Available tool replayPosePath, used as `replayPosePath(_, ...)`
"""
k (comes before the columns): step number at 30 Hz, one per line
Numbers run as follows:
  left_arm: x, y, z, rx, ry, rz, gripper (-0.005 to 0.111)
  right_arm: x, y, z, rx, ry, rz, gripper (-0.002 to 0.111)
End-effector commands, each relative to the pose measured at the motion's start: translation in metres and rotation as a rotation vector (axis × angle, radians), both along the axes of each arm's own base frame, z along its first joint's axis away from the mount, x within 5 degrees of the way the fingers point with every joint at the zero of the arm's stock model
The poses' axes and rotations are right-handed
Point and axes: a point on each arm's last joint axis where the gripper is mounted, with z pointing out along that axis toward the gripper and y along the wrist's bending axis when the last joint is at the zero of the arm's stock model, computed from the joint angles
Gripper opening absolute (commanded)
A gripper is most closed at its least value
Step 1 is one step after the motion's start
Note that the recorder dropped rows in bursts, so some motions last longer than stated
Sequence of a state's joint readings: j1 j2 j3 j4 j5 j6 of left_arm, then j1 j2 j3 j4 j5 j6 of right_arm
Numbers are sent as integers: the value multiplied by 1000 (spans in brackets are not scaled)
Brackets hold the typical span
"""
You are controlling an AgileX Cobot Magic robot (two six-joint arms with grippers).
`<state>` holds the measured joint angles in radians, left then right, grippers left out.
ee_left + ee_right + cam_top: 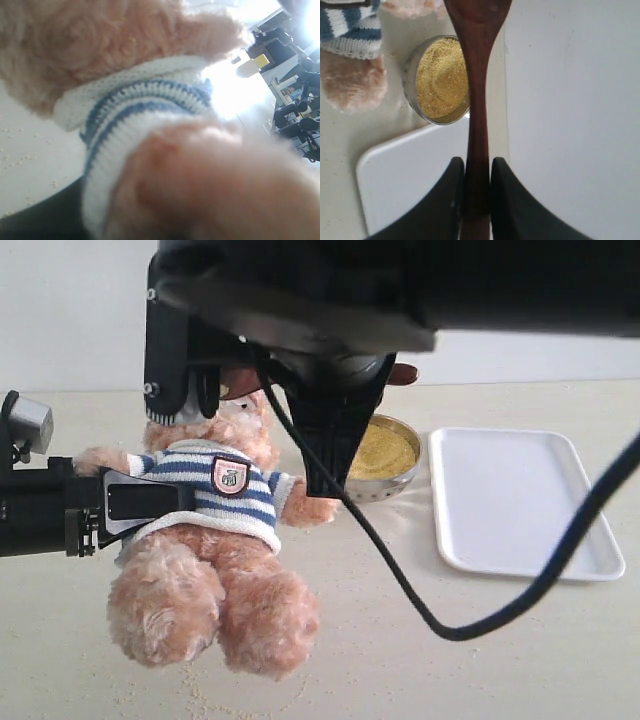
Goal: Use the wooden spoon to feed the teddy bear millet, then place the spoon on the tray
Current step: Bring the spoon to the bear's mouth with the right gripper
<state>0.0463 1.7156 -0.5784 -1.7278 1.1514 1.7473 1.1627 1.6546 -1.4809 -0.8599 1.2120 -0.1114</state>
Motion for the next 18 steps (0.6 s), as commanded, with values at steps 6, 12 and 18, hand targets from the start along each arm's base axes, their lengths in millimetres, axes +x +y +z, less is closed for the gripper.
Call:
replayPosePath(6, 1, 0, 4, -33, -10, 4, 5, -2, -19, 16, 117, 47, -72, 0)
replayPosePath(12, 1, 0, 4, -35, -10, 3, 5, 11, -30, 11, 160, 114, -153, 0)
replayPosePath(18, 1, 0, 4, -35, -10, 3, 5, 13, -31, 9, 156, 133, -151, 0)
